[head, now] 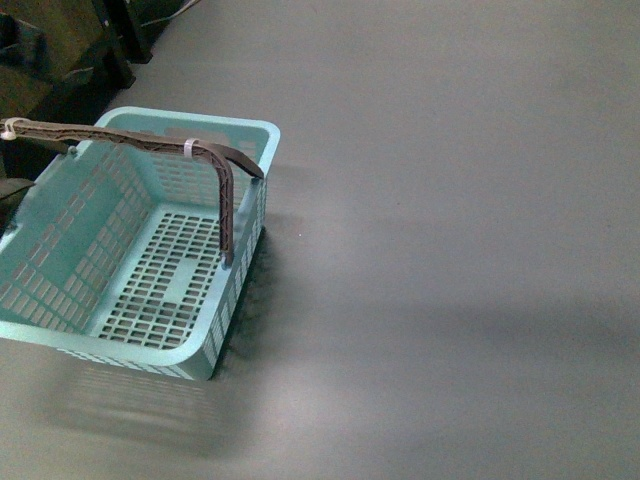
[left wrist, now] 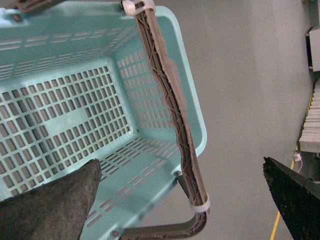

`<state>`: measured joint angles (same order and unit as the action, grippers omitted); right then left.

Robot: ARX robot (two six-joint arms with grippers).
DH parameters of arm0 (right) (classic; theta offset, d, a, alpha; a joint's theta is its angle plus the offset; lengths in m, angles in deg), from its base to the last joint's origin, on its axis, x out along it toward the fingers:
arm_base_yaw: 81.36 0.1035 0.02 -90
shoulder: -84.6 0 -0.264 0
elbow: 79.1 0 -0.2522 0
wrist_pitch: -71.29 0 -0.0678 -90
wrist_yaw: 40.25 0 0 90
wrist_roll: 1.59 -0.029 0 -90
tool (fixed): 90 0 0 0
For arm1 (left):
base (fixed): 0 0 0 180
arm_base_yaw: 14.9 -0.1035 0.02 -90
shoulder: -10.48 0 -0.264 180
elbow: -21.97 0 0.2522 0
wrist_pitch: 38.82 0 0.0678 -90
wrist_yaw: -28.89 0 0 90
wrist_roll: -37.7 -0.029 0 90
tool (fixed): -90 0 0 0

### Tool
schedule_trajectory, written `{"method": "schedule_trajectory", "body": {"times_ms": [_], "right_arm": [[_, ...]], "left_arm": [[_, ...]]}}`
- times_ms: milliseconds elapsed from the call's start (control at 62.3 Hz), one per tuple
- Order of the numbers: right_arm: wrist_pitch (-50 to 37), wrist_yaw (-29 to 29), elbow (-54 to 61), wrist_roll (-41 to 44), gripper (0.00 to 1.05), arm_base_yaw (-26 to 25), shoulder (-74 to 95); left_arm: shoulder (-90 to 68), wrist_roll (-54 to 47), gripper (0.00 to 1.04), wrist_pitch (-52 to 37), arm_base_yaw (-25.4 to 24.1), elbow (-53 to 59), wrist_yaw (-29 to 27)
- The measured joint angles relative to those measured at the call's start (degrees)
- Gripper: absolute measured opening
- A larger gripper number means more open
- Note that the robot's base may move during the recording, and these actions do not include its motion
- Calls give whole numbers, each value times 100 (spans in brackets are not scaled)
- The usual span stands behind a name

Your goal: Pick lemon and mango into basket

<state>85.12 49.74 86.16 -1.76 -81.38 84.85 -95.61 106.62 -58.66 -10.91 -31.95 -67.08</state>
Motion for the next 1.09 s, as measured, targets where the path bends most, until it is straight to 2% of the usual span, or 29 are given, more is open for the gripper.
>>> {"method": "schedule_trajectory", "body": {"times_ms": [209, 642, 916, 1012, 1044, 1092], "right_arm": [[0, 0, 0, 0, 96, 0, 0], [0, 0, 0, 0, 96, 0, 0], [0, 0, 0, 0, 96, 0, 0], [0, 0, 0, 0, 96, 0, 0], [0, 0, 0, 0, 96, 0, 0], [0, 0, 0, 0, 96, 0, 0]], "left_arm": [[-1176, 275, 98, 162, -7, -1143, 131], [-2717, 140, 97, 632, -173, -3053, 308], [-3023, 254, 53, 807, -46, -3541, 374], [-3021, 723, 32, 1257, 7, -3731, 350], [-3008, 763, 28, 1272, 20, -3740, 330], [-2979, 730, 27, 1300, 42, -3729, 278]]}}
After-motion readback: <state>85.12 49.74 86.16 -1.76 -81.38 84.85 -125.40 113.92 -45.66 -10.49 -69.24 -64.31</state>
